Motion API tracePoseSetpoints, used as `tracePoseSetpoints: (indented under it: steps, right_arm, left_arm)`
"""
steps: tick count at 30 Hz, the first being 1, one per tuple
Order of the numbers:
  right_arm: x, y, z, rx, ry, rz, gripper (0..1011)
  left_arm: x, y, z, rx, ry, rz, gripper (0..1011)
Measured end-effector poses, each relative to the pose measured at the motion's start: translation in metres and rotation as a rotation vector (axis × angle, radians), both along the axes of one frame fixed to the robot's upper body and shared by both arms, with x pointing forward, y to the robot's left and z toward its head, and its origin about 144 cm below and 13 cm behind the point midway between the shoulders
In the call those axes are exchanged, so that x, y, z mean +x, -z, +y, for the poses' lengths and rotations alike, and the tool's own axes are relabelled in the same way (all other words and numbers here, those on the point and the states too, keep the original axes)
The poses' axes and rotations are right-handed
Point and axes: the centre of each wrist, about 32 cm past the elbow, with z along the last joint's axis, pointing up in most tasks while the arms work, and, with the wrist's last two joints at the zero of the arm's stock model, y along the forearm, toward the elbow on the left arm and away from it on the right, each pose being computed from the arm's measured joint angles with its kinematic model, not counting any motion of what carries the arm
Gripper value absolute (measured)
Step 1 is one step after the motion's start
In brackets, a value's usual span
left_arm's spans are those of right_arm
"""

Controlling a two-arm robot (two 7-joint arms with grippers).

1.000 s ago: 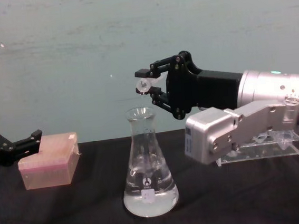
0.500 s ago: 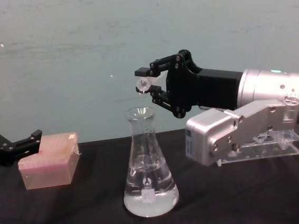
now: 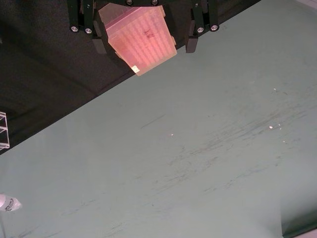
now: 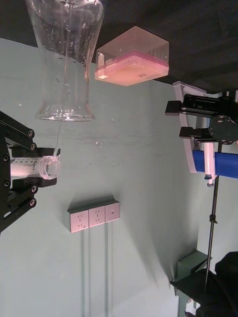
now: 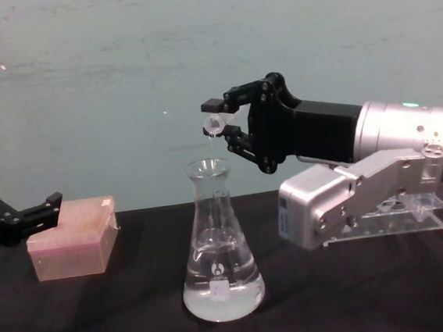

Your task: Pour the liquid from the test tube into the beaker using one hand.

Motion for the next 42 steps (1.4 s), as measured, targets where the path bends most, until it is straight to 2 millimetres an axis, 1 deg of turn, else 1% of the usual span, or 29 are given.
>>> tracePoseSetpoints:
  steps: [35,40,42]
  right_arm:
    - [0.0031,0.0015,-0.002,-0.03,-0.005,-0.046,224]
    - [0.0012,-0.0016,-0.0008,0.011,0.011,-0.022,224]
    - [-0.0014,-0.0047,-0.0009,0.047,0.028,0.012,224]
  left_arm:
    - [0.0,0.0,0.0,0.0,0.0,0.0,1000]
    - [0.0,0.0,0.0,0.0,0.0,0.0,1000]
    - [0.0,0.0,0.0,0.0,0.0,0.0,1000]
